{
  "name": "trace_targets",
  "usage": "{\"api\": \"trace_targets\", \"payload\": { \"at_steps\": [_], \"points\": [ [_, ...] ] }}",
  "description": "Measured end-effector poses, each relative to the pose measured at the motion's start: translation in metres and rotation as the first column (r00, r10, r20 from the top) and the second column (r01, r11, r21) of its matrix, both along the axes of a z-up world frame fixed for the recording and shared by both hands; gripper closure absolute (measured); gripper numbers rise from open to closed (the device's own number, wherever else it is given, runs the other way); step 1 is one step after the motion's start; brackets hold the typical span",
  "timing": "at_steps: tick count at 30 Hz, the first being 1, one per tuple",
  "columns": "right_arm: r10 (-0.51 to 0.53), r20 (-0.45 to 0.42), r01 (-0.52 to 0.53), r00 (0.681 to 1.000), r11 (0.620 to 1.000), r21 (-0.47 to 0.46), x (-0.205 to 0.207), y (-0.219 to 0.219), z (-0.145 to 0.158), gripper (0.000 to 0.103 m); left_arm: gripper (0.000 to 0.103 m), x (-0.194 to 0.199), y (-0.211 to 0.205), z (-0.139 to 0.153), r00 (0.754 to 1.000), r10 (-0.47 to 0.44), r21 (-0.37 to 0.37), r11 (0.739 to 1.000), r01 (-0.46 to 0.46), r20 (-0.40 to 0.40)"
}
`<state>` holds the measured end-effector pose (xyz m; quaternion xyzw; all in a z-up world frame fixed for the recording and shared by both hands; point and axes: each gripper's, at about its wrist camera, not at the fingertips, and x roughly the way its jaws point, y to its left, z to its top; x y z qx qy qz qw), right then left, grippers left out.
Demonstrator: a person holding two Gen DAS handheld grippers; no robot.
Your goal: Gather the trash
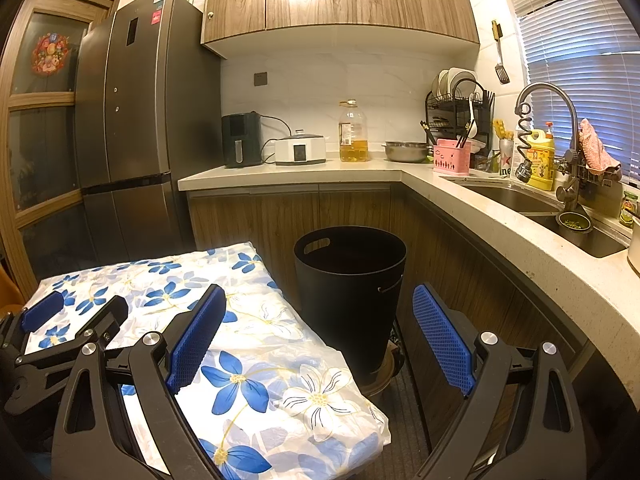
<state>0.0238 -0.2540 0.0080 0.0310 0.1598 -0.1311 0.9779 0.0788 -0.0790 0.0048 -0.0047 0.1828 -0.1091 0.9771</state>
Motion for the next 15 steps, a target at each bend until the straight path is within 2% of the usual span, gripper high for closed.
{"api": "trace_targets", "payload": {
  "at_steps": [4, 8, 15],
  "points": [
    [0.000, 0.002, 0.000, 1.000, 1.000, 0.000, -0.0010, -0.0010, 0.0002, 0.012, 0.006, 0.0001, 0.0002, -0.0015, 1.000, 0.003, -0.002, 1.000, -0.003, 0.015],
    [-0.004, 0.002, 0.004, 1.000, 1.000, -0.001, 0.0000, -0.0002, 0.0005, 0.012, 0.006, -0.0024, 0.0011, -0.0038, 0.998, 0.055, 0.019, 0.998, -0.055, 0.039],
    [-0.004, 0.004, 0.004, 1.000, 1.000, -0.002, -0.0015, -0.0020, 0.0004, 0.012, 0.006, -0.0050, -0.0007, -0.0043, 0.997, 0.050, 0.028, 0.998, -0.052, 0.058]
  ]
}}
